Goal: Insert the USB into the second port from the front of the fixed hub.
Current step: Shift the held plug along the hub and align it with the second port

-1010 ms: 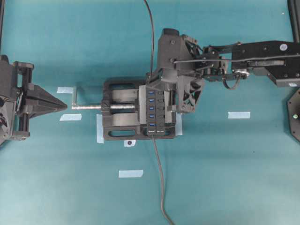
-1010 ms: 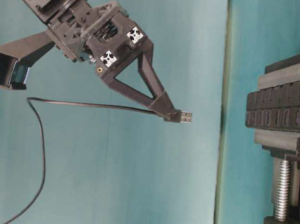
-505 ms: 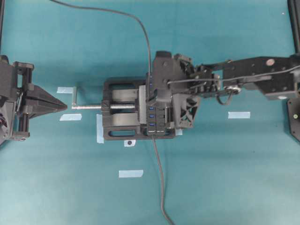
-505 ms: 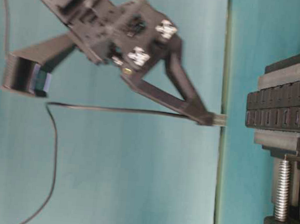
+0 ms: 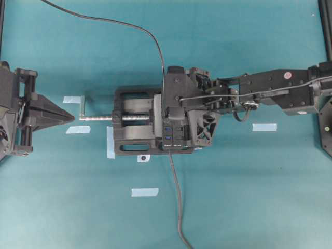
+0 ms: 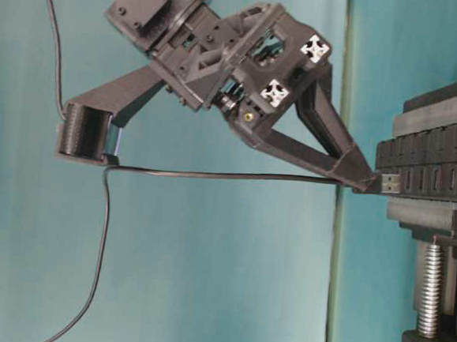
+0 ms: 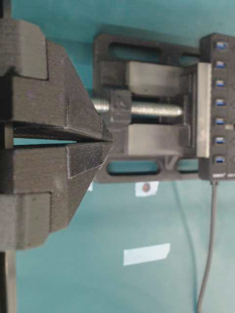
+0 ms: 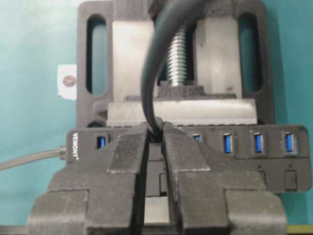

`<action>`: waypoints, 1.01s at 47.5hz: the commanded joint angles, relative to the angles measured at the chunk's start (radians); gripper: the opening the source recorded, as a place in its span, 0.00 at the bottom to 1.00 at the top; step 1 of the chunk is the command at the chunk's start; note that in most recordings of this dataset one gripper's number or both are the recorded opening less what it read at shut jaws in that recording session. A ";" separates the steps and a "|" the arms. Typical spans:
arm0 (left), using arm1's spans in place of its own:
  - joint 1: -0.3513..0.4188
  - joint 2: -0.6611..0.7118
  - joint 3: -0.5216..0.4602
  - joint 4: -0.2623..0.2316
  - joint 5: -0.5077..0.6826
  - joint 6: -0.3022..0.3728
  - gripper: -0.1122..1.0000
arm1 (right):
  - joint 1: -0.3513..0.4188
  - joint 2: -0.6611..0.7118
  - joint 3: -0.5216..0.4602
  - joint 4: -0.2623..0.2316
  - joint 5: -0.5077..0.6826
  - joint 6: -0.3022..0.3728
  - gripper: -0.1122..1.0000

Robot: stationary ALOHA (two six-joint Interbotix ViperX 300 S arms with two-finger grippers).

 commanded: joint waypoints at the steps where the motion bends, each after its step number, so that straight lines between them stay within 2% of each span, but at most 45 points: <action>1: 0.000 0.005 -0.020 0.002 -0.009 -0.002 0.10 | 0.008 -0.014 -0.005 0.002 -0.011 0.011 0.18; 14: 0.000 0.005 -0.020 0.002 -0.011 -0.002 0.10 | 0.017 -0.006 -0.002 0.003 -0.011 0.012 0.18; 26: 0.000 0.005 -0.018 0.000 -0.009 -0.002 0.10 | 0.028 0.006 0.011 0.000 -0.052 0.078 0.18; 48: 0.000 0.005 -0.018 0.002 -0.009 -0.002 0.10 | 0.029 0.008 0.025 -0.011 -0.061 0.081 0.18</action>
